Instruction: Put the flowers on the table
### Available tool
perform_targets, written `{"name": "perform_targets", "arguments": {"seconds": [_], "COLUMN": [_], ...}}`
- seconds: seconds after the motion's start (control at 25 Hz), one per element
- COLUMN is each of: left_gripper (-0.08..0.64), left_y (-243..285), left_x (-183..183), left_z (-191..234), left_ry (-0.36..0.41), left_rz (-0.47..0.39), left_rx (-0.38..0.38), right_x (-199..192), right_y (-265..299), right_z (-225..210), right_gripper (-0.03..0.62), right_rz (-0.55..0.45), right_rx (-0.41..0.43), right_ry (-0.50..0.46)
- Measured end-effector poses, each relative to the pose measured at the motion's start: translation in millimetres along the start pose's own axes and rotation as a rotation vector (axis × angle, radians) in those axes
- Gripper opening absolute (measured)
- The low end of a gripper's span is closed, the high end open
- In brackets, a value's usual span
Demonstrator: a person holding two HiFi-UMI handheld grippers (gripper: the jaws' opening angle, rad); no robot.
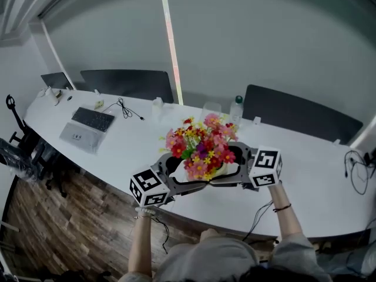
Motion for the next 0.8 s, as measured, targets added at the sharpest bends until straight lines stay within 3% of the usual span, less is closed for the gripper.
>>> {"name": "perform_targets", "arguments": {"seconds": [0.6,0.8], "left_gripper": [0.448,0.448], "left_y": [19.3,25.0], "left_x": [-17.3,-19.8], "left_z": [25.8,44.6], "left_ry": [-0.023,-0.03], "left_rz": [0.025,0.052], "left_rx": [0.065,0.046], "right_x": [-18.0,-19.0], "right_y": [0.7,3.7], "right_z": [-33.1,-51.4], "right_gripper": [0.462,0.462], "right_rz": [0.018,0.02], "right_rx": [0.065,0.05], "right_ry": [0.0,0.013]}}
Point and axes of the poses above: the fingertips, and each gripper's own axes: y forward along the fingers, z to its left, x out of its top, the point moved 1 cm from there along -y, backward along the fingers, and after that the axes turned 5 degrees about x, right-handed, at the moved point
